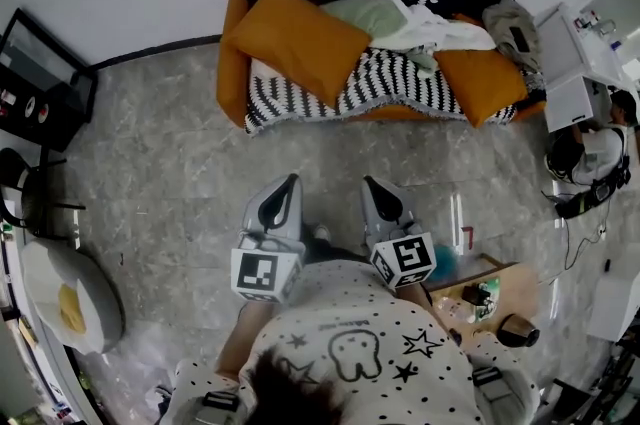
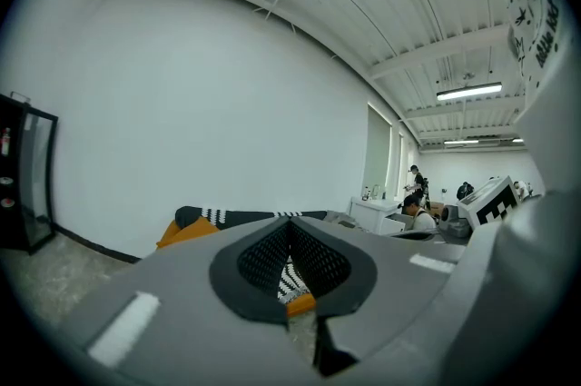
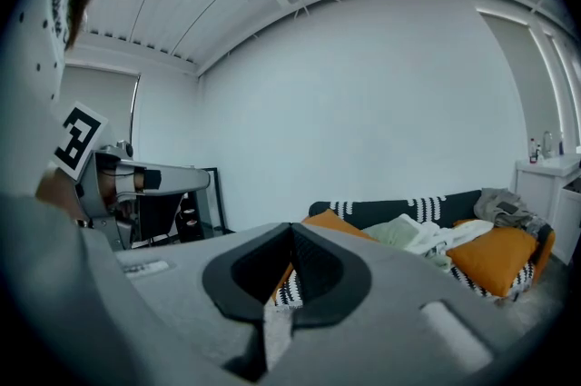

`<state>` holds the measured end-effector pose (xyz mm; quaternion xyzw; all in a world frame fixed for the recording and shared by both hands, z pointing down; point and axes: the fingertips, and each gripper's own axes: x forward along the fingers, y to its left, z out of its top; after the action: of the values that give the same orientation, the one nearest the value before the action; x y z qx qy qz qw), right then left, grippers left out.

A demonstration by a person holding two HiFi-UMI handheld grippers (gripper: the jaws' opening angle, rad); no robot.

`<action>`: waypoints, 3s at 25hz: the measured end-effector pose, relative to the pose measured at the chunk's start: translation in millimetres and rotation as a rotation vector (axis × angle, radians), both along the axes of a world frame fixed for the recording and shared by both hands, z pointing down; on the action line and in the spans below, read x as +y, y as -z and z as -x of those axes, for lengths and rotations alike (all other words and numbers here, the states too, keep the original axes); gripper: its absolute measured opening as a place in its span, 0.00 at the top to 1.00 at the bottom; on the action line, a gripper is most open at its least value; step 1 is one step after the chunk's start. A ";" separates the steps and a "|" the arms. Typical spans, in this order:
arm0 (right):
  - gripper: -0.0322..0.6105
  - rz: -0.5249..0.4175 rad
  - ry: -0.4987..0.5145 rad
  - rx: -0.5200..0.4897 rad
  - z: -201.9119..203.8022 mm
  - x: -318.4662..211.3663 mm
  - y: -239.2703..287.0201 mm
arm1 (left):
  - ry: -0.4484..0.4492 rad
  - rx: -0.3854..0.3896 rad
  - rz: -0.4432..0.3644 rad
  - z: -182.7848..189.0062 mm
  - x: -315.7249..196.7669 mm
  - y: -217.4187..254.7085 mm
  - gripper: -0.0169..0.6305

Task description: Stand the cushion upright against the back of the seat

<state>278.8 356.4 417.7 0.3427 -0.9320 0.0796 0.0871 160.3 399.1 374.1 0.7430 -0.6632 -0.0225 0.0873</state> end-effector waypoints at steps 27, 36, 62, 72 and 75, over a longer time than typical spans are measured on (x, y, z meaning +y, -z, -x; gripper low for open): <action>0.95 -0.047 -0.070 -0.022 111.1 -97.6 23.2 | -0.124 0.060 -0.071 97.3 -113.0 31.1 0.98; 0.95 -0.004 -0.070 -0.017 121.1 -116.8 11.1 | -0.116 0.074 -0.052 108.3 -134.1 22.2 0.98; 0.95 0.003 0.054 -0.009 135.6 -266.2 14.2 | 0.016 0.134 -0.035 115.6 -265.0 14.7 0.98; 0.95 0.003 0.088 -0.023 131.7 -292.8 12.1 | 0.103 0.138 -0.040 122.5 -279.0 7.1 0.98; 0.95 0.002 0.103 -0.032 137.8 -294.1 15.1 | 0.137 0.151 -0.027 130.2 -280.0 8.5 0.98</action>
<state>141.1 62.4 402.5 0.2927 -0.9497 0.0815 0.0764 30.1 119.0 365.6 0.6930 -0.7038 -0.0930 0.1252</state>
